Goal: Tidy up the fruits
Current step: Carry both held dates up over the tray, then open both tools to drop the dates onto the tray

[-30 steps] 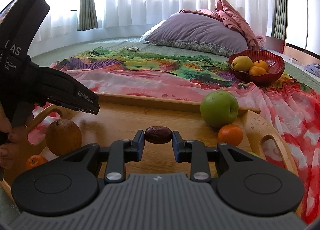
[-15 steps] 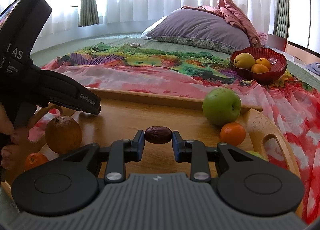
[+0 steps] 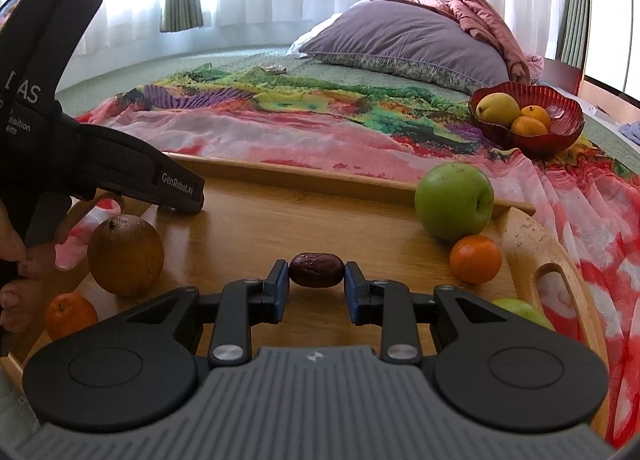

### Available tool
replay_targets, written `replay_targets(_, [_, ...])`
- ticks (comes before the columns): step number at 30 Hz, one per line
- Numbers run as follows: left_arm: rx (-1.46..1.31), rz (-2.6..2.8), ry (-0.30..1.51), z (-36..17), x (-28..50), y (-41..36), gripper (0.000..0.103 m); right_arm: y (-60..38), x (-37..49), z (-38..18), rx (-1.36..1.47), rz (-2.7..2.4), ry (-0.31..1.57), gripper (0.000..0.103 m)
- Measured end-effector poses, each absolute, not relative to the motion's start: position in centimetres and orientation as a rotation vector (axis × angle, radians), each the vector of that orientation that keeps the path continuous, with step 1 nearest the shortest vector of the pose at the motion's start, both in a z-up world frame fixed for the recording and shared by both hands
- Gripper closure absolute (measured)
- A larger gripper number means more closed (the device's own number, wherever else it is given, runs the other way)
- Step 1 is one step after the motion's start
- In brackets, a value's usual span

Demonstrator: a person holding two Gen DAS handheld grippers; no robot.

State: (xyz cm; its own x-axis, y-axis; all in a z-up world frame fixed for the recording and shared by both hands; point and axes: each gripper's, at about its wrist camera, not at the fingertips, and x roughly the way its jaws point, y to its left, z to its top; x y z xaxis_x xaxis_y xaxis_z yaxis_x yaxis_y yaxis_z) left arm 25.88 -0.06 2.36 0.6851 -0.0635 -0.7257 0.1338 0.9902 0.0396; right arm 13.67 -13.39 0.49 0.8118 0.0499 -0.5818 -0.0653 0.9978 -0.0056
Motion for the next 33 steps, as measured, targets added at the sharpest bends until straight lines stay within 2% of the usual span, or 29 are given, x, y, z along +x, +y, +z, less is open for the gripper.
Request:
replay_targets(9, [0.089,-0.108,0.809,2.3,25.9,0.0,0.074,-13.3,13.8,0.4,-0.025,0.063,0.636,0.069])
replay_targets(11, [0.085,-0.108,0.806,2.5,25.7,0.1,0.074,-13.5,13.7,0.5,-0.016,0.068,0.631,0.057])
replay_targets(12, [0.084,-0.109,0.804,2.6,25.6,0.1,0.074,-13.6,13.7,0.6,-0.008,0.072,0.624,0.056])
replay_targets(14, [0.080,-0.117,0.799,2.9,25.4,0.1,0.070,-13.8,13.6,0.7,0.000,0.071,0.615,0.051])
replay_targets(23, [0.079,-0.134,0.737,5.6,22.9,0.0,0.049,-14.2,11.6,2.4,0.026,0.082,0.557,0.047])
replay_targets(28, [0.103,-0.147,0.694,7.1,20.8,-0.1,0.033,-14.5,10.2,4.0,-0.005,0.073,0.506,0.041])
replay_targets(33, [0.124,-0.157,0.660,8.3,18.3,-0.3,0.025,-15.3,8.6,5.3,-0.008,0.063,0.468,0.035])
